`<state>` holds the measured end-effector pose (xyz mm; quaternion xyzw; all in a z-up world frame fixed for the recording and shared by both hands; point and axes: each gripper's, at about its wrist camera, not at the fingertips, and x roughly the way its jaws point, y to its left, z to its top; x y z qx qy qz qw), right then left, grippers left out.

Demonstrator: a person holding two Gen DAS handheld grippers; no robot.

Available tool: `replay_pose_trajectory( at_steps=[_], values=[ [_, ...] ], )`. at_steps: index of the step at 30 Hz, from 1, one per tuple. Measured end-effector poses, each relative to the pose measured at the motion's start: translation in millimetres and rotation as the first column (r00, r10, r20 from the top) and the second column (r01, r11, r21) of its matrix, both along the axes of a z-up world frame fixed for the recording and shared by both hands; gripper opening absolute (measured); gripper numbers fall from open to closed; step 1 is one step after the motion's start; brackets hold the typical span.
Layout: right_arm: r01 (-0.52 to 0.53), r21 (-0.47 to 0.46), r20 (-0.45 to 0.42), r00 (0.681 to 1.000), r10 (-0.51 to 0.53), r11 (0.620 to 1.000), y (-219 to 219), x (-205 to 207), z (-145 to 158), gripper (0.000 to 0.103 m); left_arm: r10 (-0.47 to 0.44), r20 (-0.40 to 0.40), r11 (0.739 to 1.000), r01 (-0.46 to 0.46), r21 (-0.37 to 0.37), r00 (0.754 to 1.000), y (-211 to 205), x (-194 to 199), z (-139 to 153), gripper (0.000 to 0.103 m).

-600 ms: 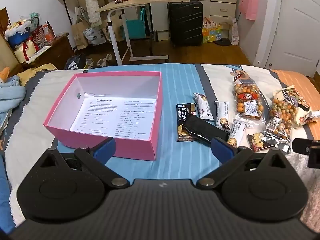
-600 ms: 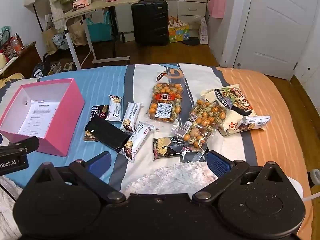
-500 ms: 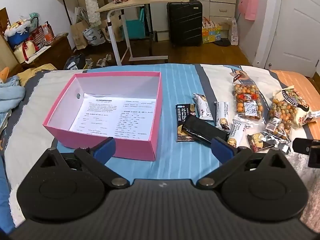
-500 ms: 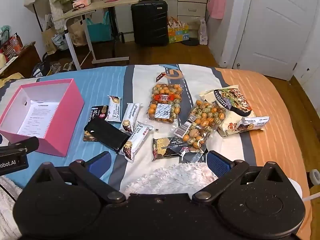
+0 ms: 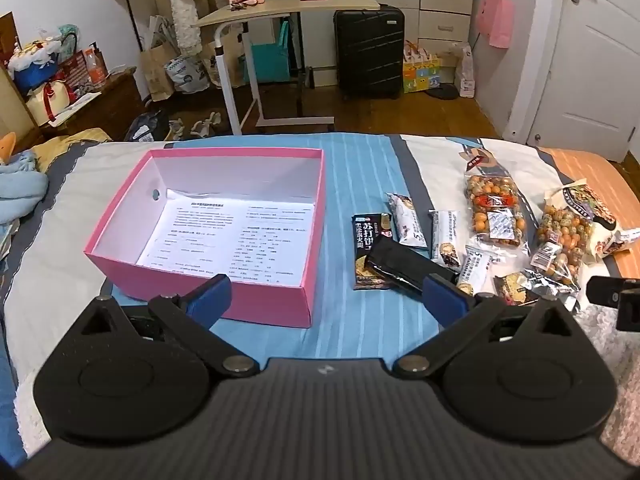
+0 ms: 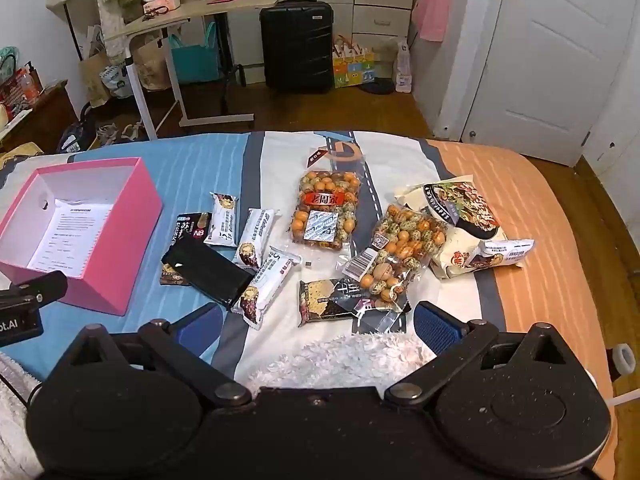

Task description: Organize snacks

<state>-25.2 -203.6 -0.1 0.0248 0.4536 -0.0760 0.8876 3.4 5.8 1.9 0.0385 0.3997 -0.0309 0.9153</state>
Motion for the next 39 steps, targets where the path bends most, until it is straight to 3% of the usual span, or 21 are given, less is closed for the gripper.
replay_pose_trajectory(
  at_steps=[19,25,34,39],
  values=[
    [-0.014,-0.027,0.008,1.000,0.014,1.000,6,5,2,0.103,0.010,-0.027,0.999,-0.011,-0.039,1.000,8,4,-7,0.103],
    [-0.035,0.022,0.006,0.999,0.034,0.999,6,6,1,0.103,0.003,-0.026,0.999,-0.004,-0.040,1.000,8,4,-7,0.103],
    [-0.041,0.010,0.008,0.999,0.040,0.999,13,5,1,0.103,-0.024,-0.032,0.994,0.020,-0.107,0.999,15,7,-8,0.101],
    [-0.043,0.006,0.009,0.999,0.043,0.999,12,5,1,0.103,-0.030,-0.032,0.995,0.026,-0.101,0.999,15,7,-10,0.100]
  ],
)
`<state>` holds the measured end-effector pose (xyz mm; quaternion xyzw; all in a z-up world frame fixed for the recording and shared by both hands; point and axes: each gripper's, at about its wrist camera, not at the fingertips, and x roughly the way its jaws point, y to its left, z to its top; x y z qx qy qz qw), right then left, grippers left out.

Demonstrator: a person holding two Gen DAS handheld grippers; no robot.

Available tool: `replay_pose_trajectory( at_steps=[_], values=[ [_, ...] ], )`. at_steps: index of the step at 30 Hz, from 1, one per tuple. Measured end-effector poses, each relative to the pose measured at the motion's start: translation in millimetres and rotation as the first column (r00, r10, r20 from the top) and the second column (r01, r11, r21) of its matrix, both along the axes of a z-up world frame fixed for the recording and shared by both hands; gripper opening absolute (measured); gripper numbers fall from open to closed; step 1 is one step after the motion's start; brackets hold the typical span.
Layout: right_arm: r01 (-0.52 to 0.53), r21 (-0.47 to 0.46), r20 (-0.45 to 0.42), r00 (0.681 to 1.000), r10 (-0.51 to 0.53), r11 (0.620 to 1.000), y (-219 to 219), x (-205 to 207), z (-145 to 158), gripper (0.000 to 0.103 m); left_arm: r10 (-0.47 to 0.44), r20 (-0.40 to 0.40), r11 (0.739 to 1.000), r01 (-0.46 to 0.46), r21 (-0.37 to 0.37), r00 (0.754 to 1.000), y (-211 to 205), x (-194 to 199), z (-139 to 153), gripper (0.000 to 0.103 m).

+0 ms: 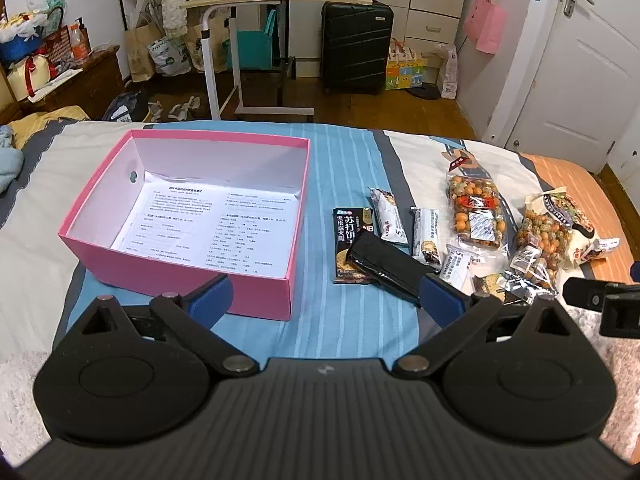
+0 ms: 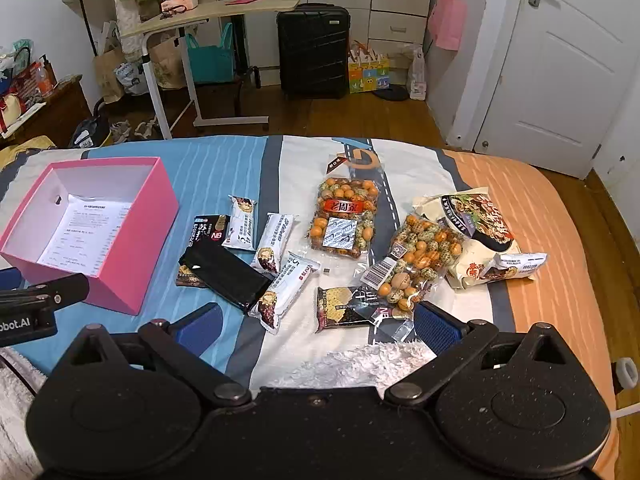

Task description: Organize snacks

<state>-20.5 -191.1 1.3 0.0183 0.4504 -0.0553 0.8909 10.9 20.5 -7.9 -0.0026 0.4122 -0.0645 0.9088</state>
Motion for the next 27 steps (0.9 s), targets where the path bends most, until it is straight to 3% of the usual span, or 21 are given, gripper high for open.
replay_pose_trajectory(
  at_steps=[14,18,23,27],
  values=[
    [-0.002,-0.013,-0.010,1.000,0.002,1.000,0,0,-4,0.103,-0.005,-0.008,1.000,0.005,-0.014,1.000,1,-2,-1,0.100],
    [-0.022,-0.013,0.006,1.000,0.022,1.000,-2,2,-3,0.103,0.005,-0.046,0.997,-0.009,-0.071,0.999,6,3,-6,0.099],
    [-0.100,-0.041,0.138,0.985,0.104,0.994,-11,9,14,0.103,-0.040,-0.025,0.999,0.040,0.007,0.999,-2,15,1,0.094],
    [-0.209,-0.079,0.255,0.941,0.222,0.975,-17,22,20,0.103,-0.027,0.014,0.998,0.026,0.062,1.000,-14,33,12,0.094]
  ],
)
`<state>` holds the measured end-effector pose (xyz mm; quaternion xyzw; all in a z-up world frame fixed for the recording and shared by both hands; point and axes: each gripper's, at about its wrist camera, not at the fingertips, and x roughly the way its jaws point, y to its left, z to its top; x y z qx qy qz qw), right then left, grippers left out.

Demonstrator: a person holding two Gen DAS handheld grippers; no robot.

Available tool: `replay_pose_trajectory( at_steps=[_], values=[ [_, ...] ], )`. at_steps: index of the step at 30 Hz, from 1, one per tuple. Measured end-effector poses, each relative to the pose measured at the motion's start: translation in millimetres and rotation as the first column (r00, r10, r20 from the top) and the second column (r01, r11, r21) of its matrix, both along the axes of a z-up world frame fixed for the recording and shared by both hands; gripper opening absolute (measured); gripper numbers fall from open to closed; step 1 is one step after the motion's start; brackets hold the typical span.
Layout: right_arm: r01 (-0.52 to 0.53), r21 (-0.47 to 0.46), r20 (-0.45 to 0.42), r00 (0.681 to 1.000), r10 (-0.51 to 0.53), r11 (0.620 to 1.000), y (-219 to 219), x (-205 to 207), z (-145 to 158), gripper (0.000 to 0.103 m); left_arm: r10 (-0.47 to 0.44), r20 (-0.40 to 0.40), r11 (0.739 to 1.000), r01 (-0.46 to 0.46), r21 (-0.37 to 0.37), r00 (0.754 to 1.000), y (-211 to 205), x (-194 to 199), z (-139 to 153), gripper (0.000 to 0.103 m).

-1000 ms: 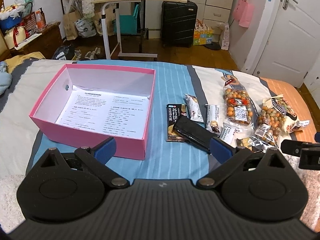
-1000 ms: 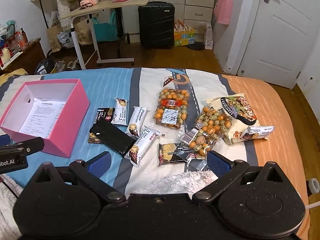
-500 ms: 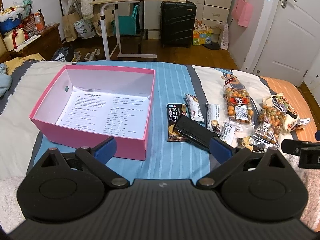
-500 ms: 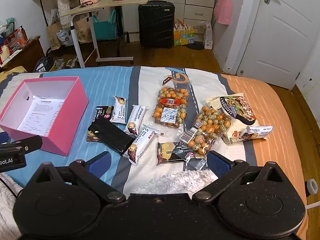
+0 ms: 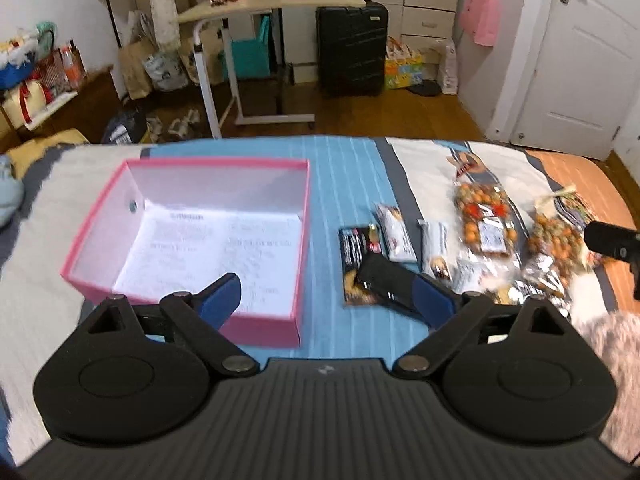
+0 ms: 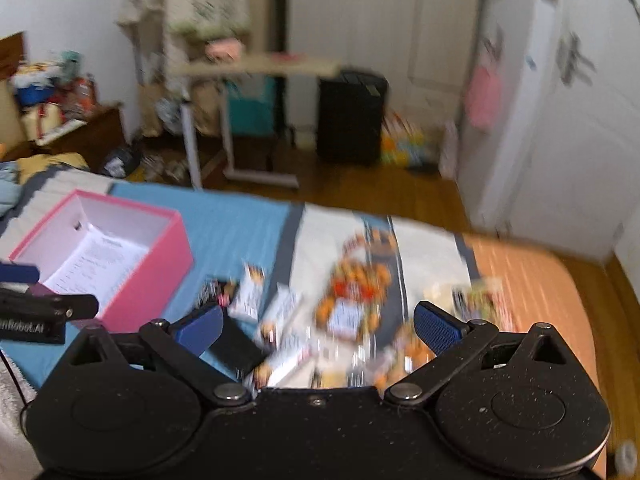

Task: Organize snacks
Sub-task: 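Grasp a white snack bar with the left tool while the right tool grasps another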

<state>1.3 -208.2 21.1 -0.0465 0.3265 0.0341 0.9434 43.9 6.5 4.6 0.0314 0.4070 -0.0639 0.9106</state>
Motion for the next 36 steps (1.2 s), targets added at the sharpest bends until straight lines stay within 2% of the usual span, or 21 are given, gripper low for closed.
replay_pose_trajectory(
  at_steps=[1,2,4,6,8,9,10,12,13,14,18,21,22,23,24,27,29,33,35,36],
  values=[
    [-0.029,0.009,0.020,0.999,0.029,1.000,-2,5,-2,0.103,-0.007,0.006,1.000,0.008,-0.010,1.000,-3,7,2,0.094],
    [-0.056,0.024,-0.002,0.998,0.056,0.998,-4,16,-6,0.103,-0.022,0.006,0.999,0.022,-0.027,1.000,-6,14,4,0.094],
    [-0.086,0.081,-0.121,0.988,0.096,0.993,-9,42,-22,0.103,-0.065,-0.008,0.995,0.064,-0.071,0.998,-14,31,3,0.094],
    [-0.078,0.145,-0.243,0.964,0.112,0.986,-15,70,-49,0.102,-0.126,-0.037,0.987,0.121,-0.101,0.991,-26,52,-3,0.094],
    [-0.040,0.176,-0.367,0.924,0.103,0.984,-19,94,-77,0.094,-0.171,-0.076,0.982,0.165,-0.087,0.982,-40,73,-13,0.094],
    [-0.005,0.185,-0.439,0.894,0.087,0.983,-23,107,-94,0.090,-0.180,-0.093,0.982,0.173,-0.081,0.979,-47,82,-19,0.094],
    [0.027,0.189,-0.488,0.870,0.070,0.982,-24,114,-108,0.085,-0.196,-0.104,0.978,0.187,-0.091,0.975,-54,91,-26,0.094],
    [0.063,0.210,-0.570,0.819,0.070,0.976,-25,126,-131,0.081,-0.223,-0.120,0.969,0.208,-0.131,0.967,-65,107,-42,0.092],
    [0.065,0.225,-0.582,0.809,0.080,0.972,-25,126,-137,0.077,-0.227,-0.126,0.967,0.209,-0.145,0.966,-70,113,-51,0.082],
    [0.059,0.238,-0.576,0.813,0.092,0.970,-21,127,-140,0.077,-0.229,-0.135,0.966,0.208,-0.156,0.964,-74,121,-61,0.073],
    [0.074,0.219,-0.576,0.814,0.068,0.973,-7,137,-155,0.077,-0.259,-0.178,0.957,0.228,-0.178,0.949,-88,140,-97,0.063],
    [0.095,0.207,-0.623,0.780,0.057,0.974,-3,144,-172,0.071,-0.286,-0.202,0.946,0.242,-0.217,0.937,-93,149,-119,0.056],
    [0.111,0.197,-0.636,0.770,0.040,0.974,-4,147,-175,0.068,-0.293,-0.208,0.942,0.245,-0.229,0.933,-95,153,-127,0.048],
    [0.132,0.210,-0.633,0.774,0.031,0.969,-7,147,-176,0.065,-0.291,-0.208,0.941,0.241,-0.238,0.934,-96,155,-132,0.036],
    [0.169,0.224,-0.627,0.779,0.009,0.960,-10,146,-178,0.065,-0.294,-0.202,0.938,0.241,-0.250,0.934,-98,158,-138,0.033],
    [0.185,0.238,-0.647,0.762,0.014,0.954,-10,149,-186,0.062,-0.329,-0.220,0.923,0.263,-0.281,0.918,-109,164,-154,0.033],
    [0.203,0.242,-0.649,0.761,0.002,0.949,-11,150,-190,0.060,-0.342,-0.234,0.924,0.280,-0.262,0.910,-117,166,-162,0.033],
    [0.206,0.236,-0.628,0.778,-0.013,0.950,-12,148,-189,0.046,-0.302,-0.231,0.946,0.260,-0.193,0.925,-121,169,-172,0.033],
    [0.197,0.253,-0.610,0.793,-0.003,0.947,-12,146,-186,0.037,-0.309,-0.248,0.940,0.254,-0.229,0.918,-118,171,-177,0.033],
    [0.192,0.253,-0.602,0.798,-0.001,0.948,-13,145,-185,0.036,-0.312,-0.261,0.937,0.251,-0.243,0.914,-118,172,-180,0.033]
  ],
)
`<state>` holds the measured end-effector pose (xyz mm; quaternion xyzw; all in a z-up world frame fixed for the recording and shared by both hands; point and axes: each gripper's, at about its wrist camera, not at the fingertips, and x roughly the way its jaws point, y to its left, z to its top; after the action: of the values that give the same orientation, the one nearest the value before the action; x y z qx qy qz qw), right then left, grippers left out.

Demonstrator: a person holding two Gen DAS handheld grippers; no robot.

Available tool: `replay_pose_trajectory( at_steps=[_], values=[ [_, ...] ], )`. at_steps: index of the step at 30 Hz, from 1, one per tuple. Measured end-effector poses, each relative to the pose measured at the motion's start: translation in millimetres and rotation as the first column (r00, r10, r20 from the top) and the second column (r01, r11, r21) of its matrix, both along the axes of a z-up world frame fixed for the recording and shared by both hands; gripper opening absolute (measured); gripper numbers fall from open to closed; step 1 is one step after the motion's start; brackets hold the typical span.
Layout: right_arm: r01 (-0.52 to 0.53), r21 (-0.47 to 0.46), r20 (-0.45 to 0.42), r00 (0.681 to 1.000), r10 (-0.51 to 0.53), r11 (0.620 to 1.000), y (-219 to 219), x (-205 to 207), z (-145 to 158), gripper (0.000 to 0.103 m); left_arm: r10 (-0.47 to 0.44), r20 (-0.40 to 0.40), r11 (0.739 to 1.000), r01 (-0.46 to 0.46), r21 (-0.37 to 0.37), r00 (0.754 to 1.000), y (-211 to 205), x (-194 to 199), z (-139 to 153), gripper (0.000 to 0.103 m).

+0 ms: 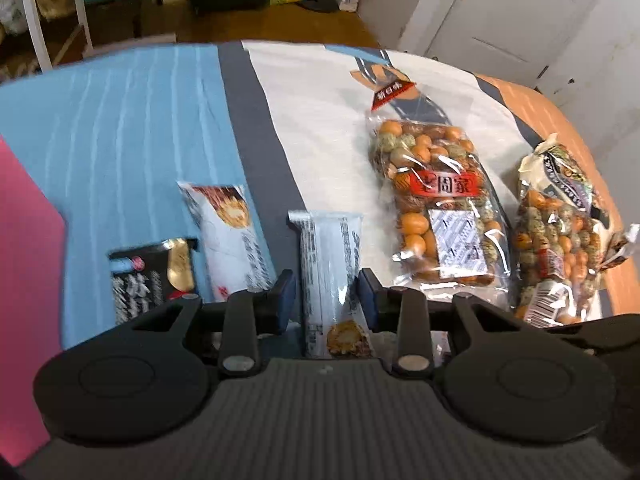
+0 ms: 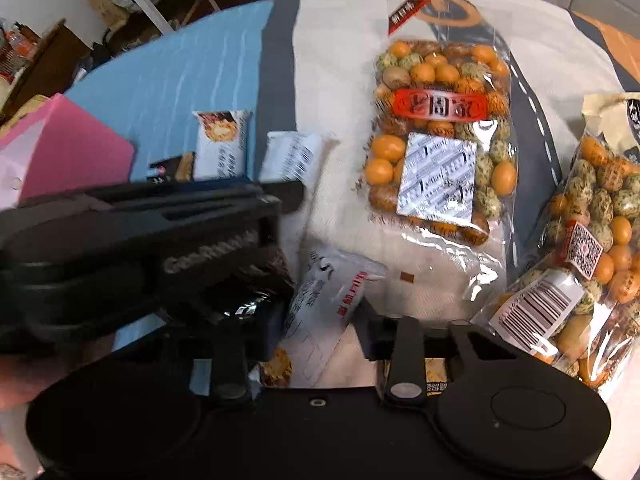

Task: Organize snacks
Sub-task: 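Grasp a white snack bar with the left tool while the right tool grasps another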

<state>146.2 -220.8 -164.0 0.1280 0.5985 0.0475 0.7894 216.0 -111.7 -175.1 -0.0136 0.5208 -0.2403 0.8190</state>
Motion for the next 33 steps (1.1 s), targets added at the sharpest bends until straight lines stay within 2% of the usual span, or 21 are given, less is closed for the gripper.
replay_pose_trajectory(
  at_steps=[3,4,7,13,17,20,24,33],
  values=[
    [-0.001,-0.018,0.016,1.000,0.002,1.000,2,0,5,0.034,-0.001,-0.045,1.000,0.000,-0.027,0.999,0,2,-9,0.029],
    [0.003,-0.024,0.025,1.000,-0.002,1.000,0,-2,9,0.034,0.007,-0.046,0.999,-0.008,-0.039,0.999,1,3,-10,0.025],
    [0.034,-0.029,0.045,0.998,-0.033,0.999,-4,-6,15,0.034,0.021,-0.058,0.998,-0.025,-0.065,0.998,4,2,-9,0.023],
    [0.171,0.100,-0.024,0.985,-0.169,0.980,-37,6,-2,0.039,0.065,-0.031,0.997,-0.067,-0.043,0.997,9,0,-4,0.023],
    [0.086,0.021,0.000,0.996,-0.086,0.996,-19,8,-1,0.031,0.068,-0.036,0.996,-0.070,-0.056,0.997,11,-1,-1,0.023],
    [0.052,-0.005,0.035,0.998,-0.051,0.999,-13,5,6,0.030,0.053,-0.031,0.997,-0.055,-0.061,0.998,9,-5,5,0.023],
    [0.065,0.030,0.065,0.996,-0.067,0.997,-18,2,16,0.030,0.043,-0.019,0.997,-0.044,-0.056,0.999,10,-11,17,0.023],
    [-0.007,0.064,0.122,0.993,-0.001,0.998,-16,-15,33,0.030,0.065,0.020,0.998,-0.065,-0.020,0.998,16,-32,46,0.023]
  ],
)
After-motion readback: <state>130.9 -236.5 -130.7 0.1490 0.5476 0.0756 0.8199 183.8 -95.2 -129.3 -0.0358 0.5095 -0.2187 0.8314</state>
